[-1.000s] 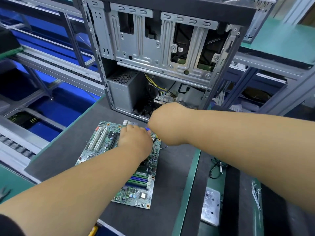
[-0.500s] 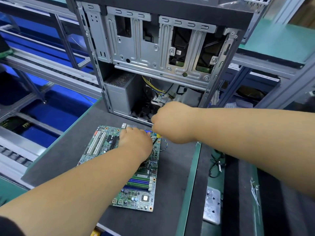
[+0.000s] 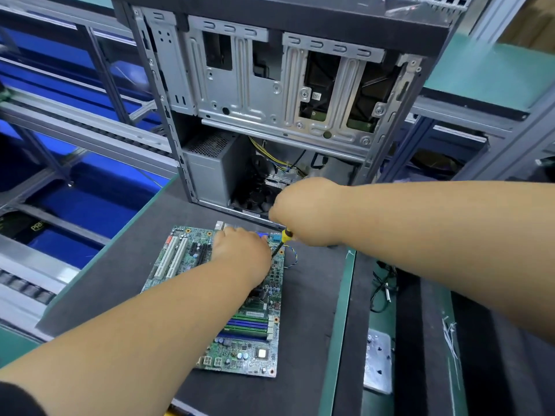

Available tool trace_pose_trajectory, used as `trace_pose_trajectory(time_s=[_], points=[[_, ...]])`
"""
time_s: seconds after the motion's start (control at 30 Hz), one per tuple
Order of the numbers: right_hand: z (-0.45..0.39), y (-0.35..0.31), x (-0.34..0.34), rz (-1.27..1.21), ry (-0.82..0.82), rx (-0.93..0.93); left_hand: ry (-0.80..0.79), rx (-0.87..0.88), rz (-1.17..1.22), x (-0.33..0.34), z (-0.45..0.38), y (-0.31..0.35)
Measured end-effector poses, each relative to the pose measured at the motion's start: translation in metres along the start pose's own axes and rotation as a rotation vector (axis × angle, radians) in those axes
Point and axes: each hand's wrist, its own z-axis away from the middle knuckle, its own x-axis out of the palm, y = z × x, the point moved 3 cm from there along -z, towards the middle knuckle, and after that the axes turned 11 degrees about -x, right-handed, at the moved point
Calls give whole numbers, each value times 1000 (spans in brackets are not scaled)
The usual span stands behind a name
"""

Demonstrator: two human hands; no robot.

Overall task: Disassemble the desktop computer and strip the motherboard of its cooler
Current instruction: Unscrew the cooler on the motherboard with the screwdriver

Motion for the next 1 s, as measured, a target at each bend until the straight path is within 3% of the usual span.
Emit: trace_pose_trajectory(time_s=[0.07,0.13,0.2,0.27,0.3,0.33,0.37,0.43,0.53,0.63,0.7,0.77,0.87,0.9,0.97,1.0], points=[[3,-5,6,225,24,-151,-13,-15,20,0,1,1],[0,-6,5,135,25,-101,-8,-20,27,0,2,1],[-9,0,6,-206,-118,93,11,-21,33,0,4,1],[-16,7,15,-871,-342,345,26,-19,24,1,6,1],[-15,9,17,-1204,-378,489,27,-30,31,0,7,0],[-13,11,17,-1335,-402,537,27,-42,39,-1,8,-1],[-12,12,17,-1301,-426,496,25,-49,43,-2,8,-2],[-7,9,17,-868,-405,358,17,-43,40,-3,9,-2],[-2,-6,9,-119,-138,69,1,-27,52,-2,9,-2],[2,-16,14,256,14,-165,-6,-38,75,-1,7,-2],[-2,-15,12,147,47,-98,4,-43,81,1,7,-1],[-9,-10,9,-142,-18,89,41,-45,91,3,7,0],[-16,-1,24,-1146,-244,471,90,-40,117,7,10,0],[-13,-1,26,-1343,-299,551,108,-41,131,8,11,-1],[-6,-4,26,-1286,-373,535,157,-41,161,10,14,-4],[-3,-7,24,-1104,-366,467,179,-42,175,11,16,-5]])
